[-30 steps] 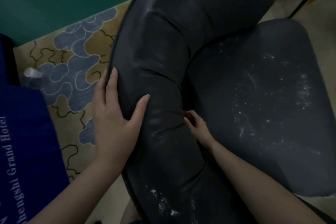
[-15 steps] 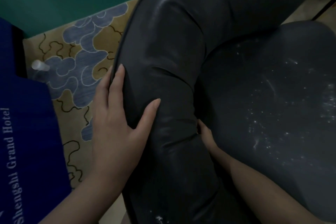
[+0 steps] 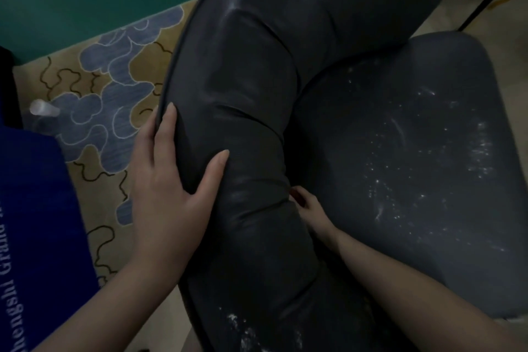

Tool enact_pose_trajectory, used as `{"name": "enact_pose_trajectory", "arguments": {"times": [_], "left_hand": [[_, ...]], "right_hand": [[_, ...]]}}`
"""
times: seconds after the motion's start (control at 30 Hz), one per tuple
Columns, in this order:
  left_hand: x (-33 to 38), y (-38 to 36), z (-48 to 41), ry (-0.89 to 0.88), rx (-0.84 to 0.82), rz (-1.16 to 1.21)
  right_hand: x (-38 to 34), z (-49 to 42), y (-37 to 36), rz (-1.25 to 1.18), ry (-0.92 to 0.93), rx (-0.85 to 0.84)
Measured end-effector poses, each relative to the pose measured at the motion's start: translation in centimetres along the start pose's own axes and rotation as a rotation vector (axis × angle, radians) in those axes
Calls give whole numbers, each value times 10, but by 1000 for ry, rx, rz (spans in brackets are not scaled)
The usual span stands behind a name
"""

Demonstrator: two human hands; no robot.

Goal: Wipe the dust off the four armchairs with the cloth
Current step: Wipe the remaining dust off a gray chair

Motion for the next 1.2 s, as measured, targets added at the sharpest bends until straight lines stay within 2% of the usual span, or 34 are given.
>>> {"name": "enact_pose_trajectory", "arguments": {"times": [0.2,0.47,0.77,1.0,1.2], "left_hand": [[2,2,2,10,0,6],[3,1,4,12,-33,65],[0,-1,4,-22,-30,110],[-3,-2,1,-58,-18,139],[-5,-2,-1,-89,-3,141]], "right_hand": [[-28,29,-1,-4,58,7],[-77,81,-1,2,224,42],[-139,126,-11,161,380,91],[-166,156,-31,265,469,218],[-185,191,-62,532,603,326]]}}
Point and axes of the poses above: each hand's wrist, its own z-axis away from the middle knuckle, its own y-axis out of the back of the hand, x = y × z, the point moved 8 cm from there along -z, towards the middle knuckle, and after that the axes turned 15 degrees about -x, right-handed, at the moved point
